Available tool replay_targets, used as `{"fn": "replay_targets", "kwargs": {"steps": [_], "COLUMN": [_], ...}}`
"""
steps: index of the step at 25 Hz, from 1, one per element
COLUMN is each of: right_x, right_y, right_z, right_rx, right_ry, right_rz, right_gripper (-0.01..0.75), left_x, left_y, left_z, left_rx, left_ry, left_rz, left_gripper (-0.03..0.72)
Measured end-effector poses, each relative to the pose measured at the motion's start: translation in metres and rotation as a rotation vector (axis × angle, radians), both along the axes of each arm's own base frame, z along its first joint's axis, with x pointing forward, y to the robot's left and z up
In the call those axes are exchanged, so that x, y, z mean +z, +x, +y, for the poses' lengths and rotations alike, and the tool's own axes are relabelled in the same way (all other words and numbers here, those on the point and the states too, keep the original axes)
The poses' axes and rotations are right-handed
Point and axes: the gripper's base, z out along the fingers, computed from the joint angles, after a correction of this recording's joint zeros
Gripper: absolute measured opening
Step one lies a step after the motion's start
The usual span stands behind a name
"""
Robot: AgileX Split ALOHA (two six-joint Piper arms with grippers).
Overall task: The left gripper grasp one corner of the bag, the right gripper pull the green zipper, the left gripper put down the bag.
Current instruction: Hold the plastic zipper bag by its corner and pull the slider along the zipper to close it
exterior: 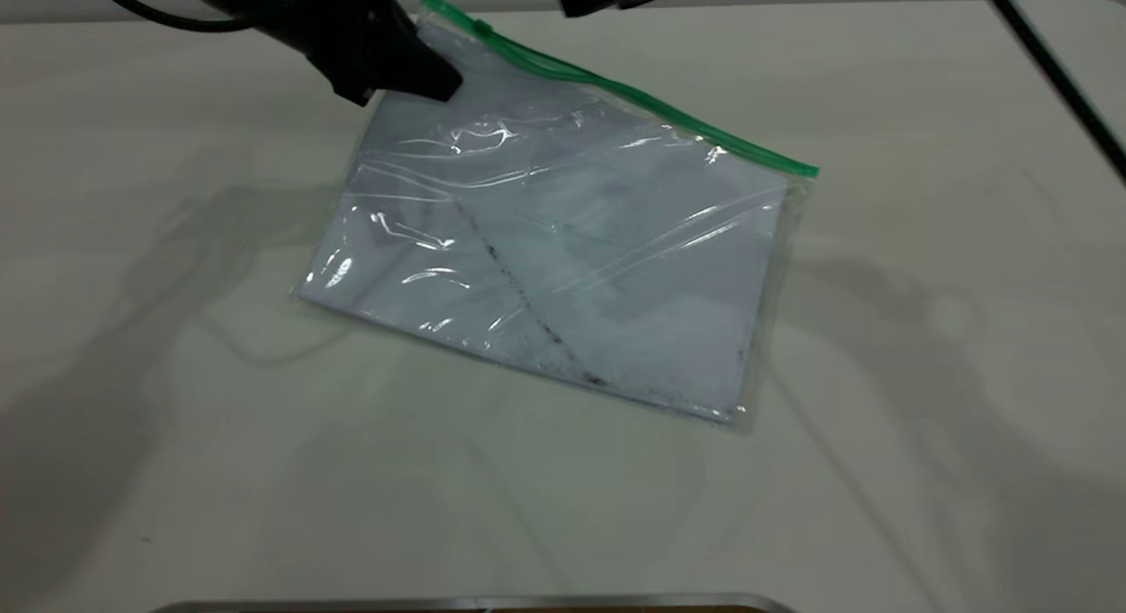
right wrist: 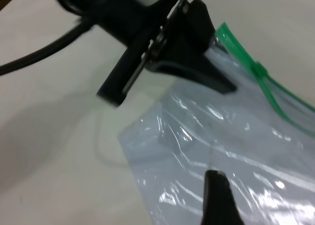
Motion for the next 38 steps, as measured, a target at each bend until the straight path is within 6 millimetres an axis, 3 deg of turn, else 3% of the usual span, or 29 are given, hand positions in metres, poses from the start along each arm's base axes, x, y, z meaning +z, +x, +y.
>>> {"fn": "replay_targets", "kwargs": {"steps": [7,13,24,31,38], "right_x": [-0.032,-0.052,-0.051,-0.065,-0.067], "right_y": [0.024,0.033,0.040,0.040,0.038], "right_z": [0.019,0.024,0.026,0.025,0.024], "right_rx": [0.141,0.192,0.162,0.158,0.193], "right_ry": [0.023,0.016,0.047,0.041,0.030], "right_rz": [0.018,-0.002,-0.090,-0.074,-0.066], "right_gripper": [0.508,0.508,0.508,0.508,0.508], "left_x": [0.001,-0.002,-0.004,0.007,0.007], "left_y": [-0.008,-0.014,-0.018,-0.022,-0.019], "left_z": [-0.010,-0.012,-0.020,-0.032,-0.029], "left_rx": [-0.118,-0.199,-0.257,-0.307,-0.308], "left_ry": [0.004,0.053,0.081,0.108,0.158], "left_rz": [-0.009,-0.017,-0.031,-0.070,-0.104], "left_gripper": [0.064,0.064,0.063,0.053,0.053]}}
